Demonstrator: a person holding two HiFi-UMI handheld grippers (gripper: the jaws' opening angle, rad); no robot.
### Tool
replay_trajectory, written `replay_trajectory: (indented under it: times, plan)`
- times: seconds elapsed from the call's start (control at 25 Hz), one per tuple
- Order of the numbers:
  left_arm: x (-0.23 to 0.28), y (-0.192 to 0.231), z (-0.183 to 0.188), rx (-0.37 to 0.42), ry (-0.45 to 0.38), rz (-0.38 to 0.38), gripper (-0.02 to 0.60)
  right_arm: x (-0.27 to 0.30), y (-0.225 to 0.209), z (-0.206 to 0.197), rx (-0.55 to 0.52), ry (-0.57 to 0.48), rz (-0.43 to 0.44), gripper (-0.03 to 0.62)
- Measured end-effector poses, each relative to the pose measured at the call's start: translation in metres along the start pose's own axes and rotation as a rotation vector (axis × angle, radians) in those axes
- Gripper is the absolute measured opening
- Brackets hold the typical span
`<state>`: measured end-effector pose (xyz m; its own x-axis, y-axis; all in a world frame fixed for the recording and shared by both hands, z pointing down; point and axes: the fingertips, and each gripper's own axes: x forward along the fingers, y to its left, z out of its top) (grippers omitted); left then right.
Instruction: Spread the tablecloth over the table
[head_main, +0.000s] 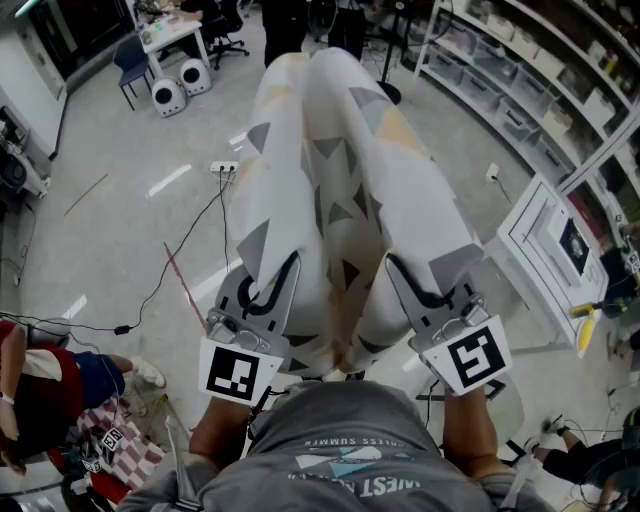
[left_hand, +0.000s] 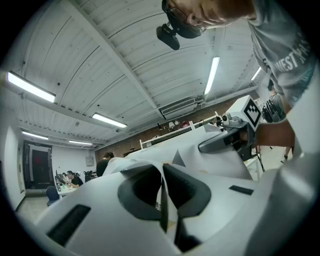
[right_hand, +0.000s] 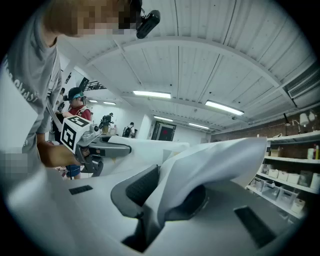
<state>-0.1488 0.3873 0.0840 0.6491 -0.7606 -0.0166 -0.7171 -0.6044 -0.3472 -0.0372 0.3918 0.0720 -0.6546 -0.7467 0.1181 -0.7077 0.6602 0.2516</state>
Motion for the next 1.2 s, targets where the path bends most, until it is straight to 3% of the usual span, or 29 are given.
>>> replay_trajectory:
  times: [0.44, 0.72, 1.2]
  plan:
    - [-0.001, 0.013, -0.01, 0.021, -0.022, -0.029, 0.009, 0.012, 0.003, -0.006, 0.004, 0.022, -0.026, 0.041]
    - [0.001, 0.039, -0.023, -0.055, -0.028, -0.018, 0.009, 0.035, 0.004, -0.006, 0.015, 0.04, -0.004, 0.046]
    - [0.073, 0.054, -0.049, -0.089, 0.03, 0.015, 0.009, 0.072, -0.068, -0.034, 0.05, 0.029, 0.007, 0.049]
